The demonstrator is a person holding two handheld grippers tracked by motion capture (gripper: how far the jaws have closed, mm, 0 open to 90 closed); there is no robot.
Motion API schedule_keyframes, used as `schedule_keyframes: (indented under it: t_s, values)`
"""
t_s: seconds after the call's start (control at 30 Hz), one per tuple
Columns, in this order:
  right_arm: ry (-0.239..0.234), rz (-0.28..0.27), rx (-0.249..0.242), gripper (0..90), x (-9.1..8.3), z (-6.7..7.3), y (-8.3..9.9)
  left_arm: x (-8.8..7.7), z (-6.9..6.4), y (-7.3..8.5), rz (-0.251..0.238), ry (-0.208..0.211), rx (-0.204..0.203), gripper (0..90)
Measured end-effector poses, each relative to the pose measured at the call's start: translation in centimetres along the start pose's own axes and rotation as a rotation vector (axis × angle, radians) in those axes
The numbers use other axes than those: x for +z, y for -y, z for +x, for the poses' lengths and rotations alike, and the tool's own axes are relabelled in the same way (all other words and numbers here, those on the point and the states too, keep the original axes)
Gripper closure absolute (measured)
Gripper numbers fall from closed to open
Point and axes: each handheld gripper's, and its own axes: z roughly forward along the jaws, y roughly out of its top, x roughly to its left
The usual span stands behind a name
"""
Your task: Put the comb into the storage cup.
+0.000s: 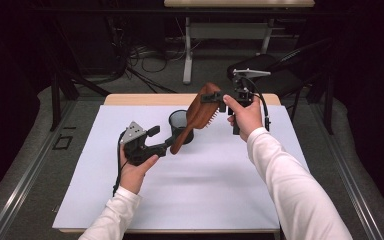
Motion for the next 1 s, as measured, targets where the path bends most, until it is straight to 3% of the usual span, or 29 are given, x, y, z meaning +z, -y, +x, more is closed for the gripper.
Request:
schedule_keyframes:
  t_s: [0.27,0.7,0.87,1.0]
  values:
    - [0.019,-0.004,-0.008,48.5,-0.3,-0.1,-0.1,0.0,0.0,0.0,0.01,-0.013,0.002,19.6]
    - [0.034,-0.031,-0.006,48.4,-1.0,-0.4,-0.4,-0.1,0.5,0.0,0.011,-0.031,-0.029,15.5]
    - [0.041,-0.042,-0.001,48.4,-1.4,-0.5,-0.7,0.0,0.6,0.1,0.029,-0.053,-0.011,14.9]
    - [0.047,-0.051,0.0,48.4,-1.6,-0.5,-0.9,0.0,0.8,0.2,0.029,-0.052,-0.028,14.6]
